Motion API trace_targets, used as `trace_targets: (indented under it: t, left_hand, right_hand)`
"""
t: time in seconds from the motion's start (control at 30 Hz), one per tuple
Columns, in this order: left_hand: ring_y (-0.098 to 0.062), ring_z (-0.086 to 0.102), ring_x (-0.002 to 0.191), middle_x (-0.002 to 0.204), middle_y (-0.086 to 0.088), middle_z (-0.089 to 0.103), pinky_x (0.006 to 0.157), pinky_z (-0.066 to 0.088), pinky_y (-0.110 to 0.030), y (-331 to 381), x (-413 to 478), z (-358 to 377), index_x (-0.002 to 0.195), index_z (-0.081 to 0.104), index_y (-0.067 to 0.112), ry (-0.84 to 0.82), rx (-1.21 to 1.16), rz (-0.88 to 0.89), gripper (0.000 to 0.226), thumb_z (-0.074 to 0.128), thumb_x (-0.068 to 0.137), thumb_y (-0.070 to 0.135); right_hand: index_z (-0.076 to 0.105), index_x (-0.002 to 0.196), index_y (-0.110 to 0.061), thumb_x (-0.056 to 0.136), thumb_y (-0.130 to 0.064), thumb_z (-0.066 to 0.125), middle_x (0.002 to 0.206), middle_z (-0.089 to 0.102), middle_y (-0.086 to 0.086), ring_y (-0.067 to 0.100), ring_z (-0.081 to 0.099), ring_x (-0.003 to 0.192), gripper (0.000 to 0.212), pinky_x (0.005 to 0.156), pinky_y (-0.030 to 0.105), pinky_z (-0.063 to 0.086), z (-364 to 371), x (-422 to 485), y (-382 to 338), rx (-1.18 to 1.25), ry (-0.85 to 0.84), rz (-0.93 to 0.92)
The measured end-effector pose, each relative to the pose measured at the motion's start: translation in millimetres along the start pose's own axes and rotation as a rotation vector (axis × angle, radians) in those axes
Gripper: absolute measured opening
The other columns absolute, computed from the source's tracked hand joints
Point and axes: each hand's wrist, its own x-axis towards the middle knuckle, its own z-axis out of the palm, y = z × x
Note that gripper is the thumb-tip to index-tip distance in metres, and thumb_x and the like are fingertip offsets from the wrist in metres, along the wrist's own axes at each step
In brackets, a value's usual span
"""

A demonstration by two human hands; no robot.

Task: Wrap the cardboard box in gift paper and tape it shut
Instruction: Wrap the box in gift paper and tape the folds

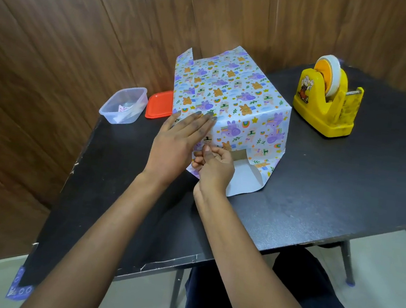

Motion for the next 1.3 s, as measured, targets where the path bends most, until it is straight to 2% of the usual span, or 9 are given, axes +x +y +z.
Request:
trace_targets:
  t: [0.33, 0.47, 0.63, 0.7, 0.8, 0.93, 1.0, 1.13, 1.3]
  left_hand:
    - [-0.021, 0.057, 0.117, 0.130, 0.000, 0.059, 0.094, 0.044, -0.031, 2.5, 1.9, -4.2, 0.129, 0.056, 0.012, 0.012, -0.054, -0.017, 0.046, 0.056, 0.083, 0.009]
    - [-0.020, 0.060, 0.115, 0.127, 0.000, 0.061, 0.093, 0.045, -0.029, 4.5, 4.9, -7.9, 0.126, 0.059, 0.013, 0.017, -0.055, -0.035, 0.042, 0.052, 0.085, 0.013]
    - [-0.019, 0.061, 0.113, 0.124, 0.001, 0.064, 0.095, 0.039, -0.025, 10.4, 4.9, -5.4, 0.123, 0.062, 0.014, 0.042, -0.040, -0.096, 0.041, 0.052, 0.083, 0.016]
    - [-0.018, 0.061, 0.112, 0.122, 0.002, 0.065, 0.095, 0.038, -0.024, 10.7, 4.9, -2.9, 0.122, 0.063, 0.014, 0.053, -0.040, -0.121, 0.040, 0.057, 0.083, 0.015]
    - [-0.018, 0.063, 0.110, 0.120, 0.002, 0.066, 0.093, 0.039, -0.022, 10.6, 5.7, -0.8, 0.121, 0.064, 0.015, 0.071, -0.031, -0.119, 0.036, 0.060, 0.085, 0.017]
    - [-0.016, 0.062, 0.111, 0.121, 0.003, 0.065, 0.093, 0.038, -0.020, 9.4, 5.5, -1.2, 0.121, 0.064, 0.017, 0.064, -0.049, -0.131, 0.038, 0.062, 0.083, 0.014]
    - [-0.016, 0.062, 0.112, 0.121, 0.004, 0.065, 0.093, 0.039, -0.021, 10.4, 5.8, -2.8, 0.121, 0.064, 0.017, 0.061, -0.063, -0.140, 0.040, 0.060, 0.082, 0.009]
    - [-0.017, 0.062, 0.111, 0.121, 0.003, 0.065, 0.092, 0.038, -0.020, 10.5, 5.6, -2.4, 0.120, 0.065, 0.015, 0.055, -0.047, -0.120, 0.044, 0.063, 0.079, 0.001]
    - [-0.018, 0.063, 0.111, 0.121, 0.002, 0.065, 0.093, 0.039, -0.022, 9.4, 4.7, -1.7, 0.120, 0.064, 0.014, 0.048, -0.046, -0.089, 0.038, 0.061, 0.083, 0.007]
  right_hand:
    - [0.051, 0.087, -0.007, 0.092, 0.001, 0.053, 0.066, 0.061, 0.008, 0.011, 0.060, 0.043, 0.010, 0.042, 0.022, 0.050, 5.7, 10.5, 4.0, -0.003, 0.021, -0.018]
    - [0.051, 0.090, -0.011, 0.093, -0.003, 0.052, 0.082, 0.065, 0.012, 0.019, 0.065, 0.054, 0.009, 0.044, 0.025, 0.052, 2.2, 11.4, 3.8, -0.122, 0.023, -0.029]
    - [0.042, 0.074, -0.024, 0.090, -0.002, 0.052, 0.090, 0.060, 0.016, 0.039, 0.067, 0.080, 0.029, 0.054, 0.039, 0.056, -4.3, 17.3, 0.9, -0.472, -0.039, -0.119]
    - [0.036, 0.070, -0.022, 0.089, -0.001, 0.052, 0.086, 0.057, 0.015, 0.038, 0.066, 0.077, 0.032, 0.053, 0.038, 0.053, -11.2, 17.0, -7.3, -0.782, -0.112, -0.224]
    - [0.045, 0.082, -0.015, 0.091, -0.007, 0.054, 0.088, 0.057, 0.010, 0.029, 0.063, 0.088, 0.015, 0.069, 0.039, 0.051, -26.7, 14.0, -20.0, -1.286, -0.141, -0.498]
    - [0.045, 0.065, -0.015, 0.088, -0.038, 0.061, 0.076, 0.062, 0.007, 0.027, 0.057, 0.076, 0.037, 0.061, 0.030, 0.038, -27.8, 19.7, -28.6, -1.268, -0.134, -0.397]
    - [0.041, 0.058, -0.019, 0.089, -0.044, 0.057, 0.081, 0.067, 0.009, 0.029, 0.060, 0.083, 0.042, 0.061, 0.028, 0.036, -21.6, 28.8, -28.2, -1.333, -0.094, -0.407]
    - [0.066, 0.086, -0.012, 0.093, -0.034, 0.053, 0.093, 0.067, 0.010, 0.030, 0.059, 0.095, 0.026, 0.067, 0.027, 0.034, -17.4, 35.6, -27.6, -1.523, -0.084, -0.512]
    - [0.066, 0.095, -0.009, 0.092, -0.034, 0.054, 0.098, 0.066, 0.010, 0.031, 0.059, 0.099, 0.027, 0.070, 0.028, 0.034, -16.5, 36.0, -28.4, -1.600, -0.077, -0.541]
